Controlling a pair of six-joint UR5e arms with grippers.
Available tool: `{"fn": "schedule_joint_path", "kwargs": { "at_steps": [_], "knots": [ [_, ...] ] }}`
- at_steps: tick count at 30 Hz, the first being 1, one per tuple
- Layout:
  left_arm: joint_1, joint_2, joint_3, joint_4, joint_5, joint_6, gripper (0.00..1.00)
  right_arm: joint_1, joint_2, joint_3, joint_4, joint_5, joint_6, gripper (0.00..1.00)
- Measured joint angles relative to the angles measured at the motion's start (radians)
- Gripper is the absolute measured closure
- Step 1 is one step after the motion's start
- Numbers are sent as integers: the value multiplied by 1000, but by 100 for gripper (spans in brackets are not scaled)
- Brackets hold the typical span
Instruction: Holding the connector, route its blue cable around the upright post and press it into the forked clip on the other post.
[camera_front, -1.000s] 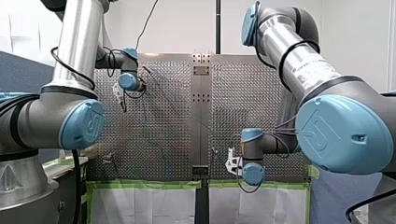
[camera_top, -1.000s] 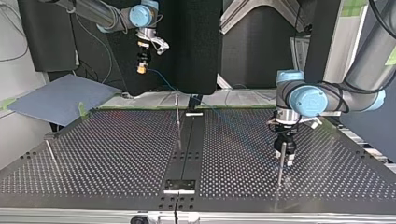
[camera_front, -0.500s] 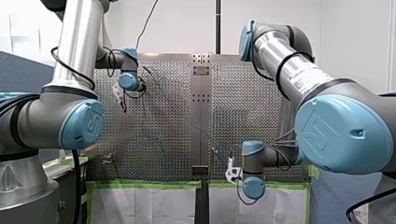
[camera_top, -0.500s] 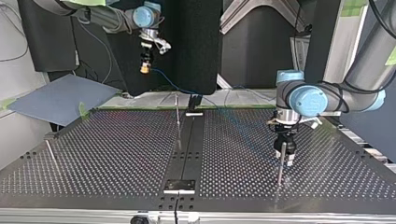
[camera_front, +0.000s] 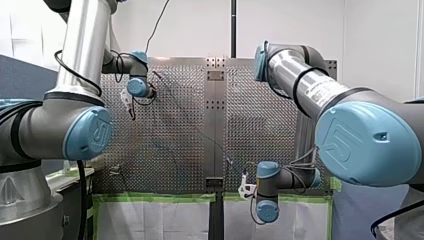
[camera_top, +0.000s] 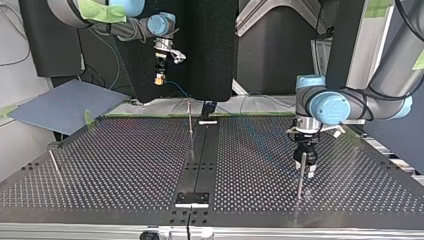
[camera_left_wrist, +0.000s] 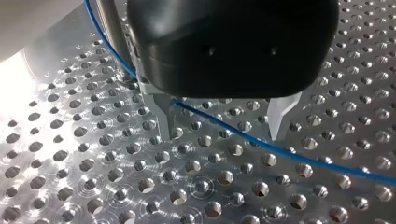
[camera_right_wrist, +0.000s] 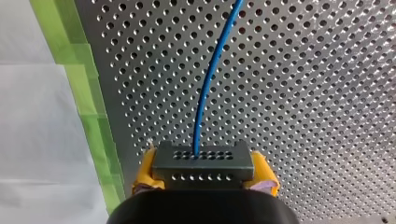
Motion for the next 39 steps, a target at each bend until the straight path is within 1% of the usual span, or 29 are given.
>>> {"fn": "schedule_joint_path", "kwargs": {
  "at_steps": [4, 8, 11, 15, 21, 28, 39],
  "knots": [
    [0, 0, 0, 0, -2, 0, 0, -1, 30, -8, -30, -5, 0, 100],
    [-1, 0, 0, -1, -10, 1, 0, -1, 65, -14, -61, -17, 0, 100],
    [-1, 0, 0, -1, -12, 1, 0, -1, 90, -15, -70, -26, 0, 100],
    [-2, 0, 0, -1, -12, 1, 0, 0, 127, -18, -72, -37, -3, 100],
    [-4, 0, 0, -1, -12, 2, 0, 3, 179, -29, -58, -53, -15, 100],
    [-4, 0, 0, -1, -12, 2, 0, 0, 235, -34, -52, -53, -17, 100],
    [-4, 0, 0, -1, -12, 3, 0, -7, 335, -36, -67, -48, -21, 100]
  ]
}}
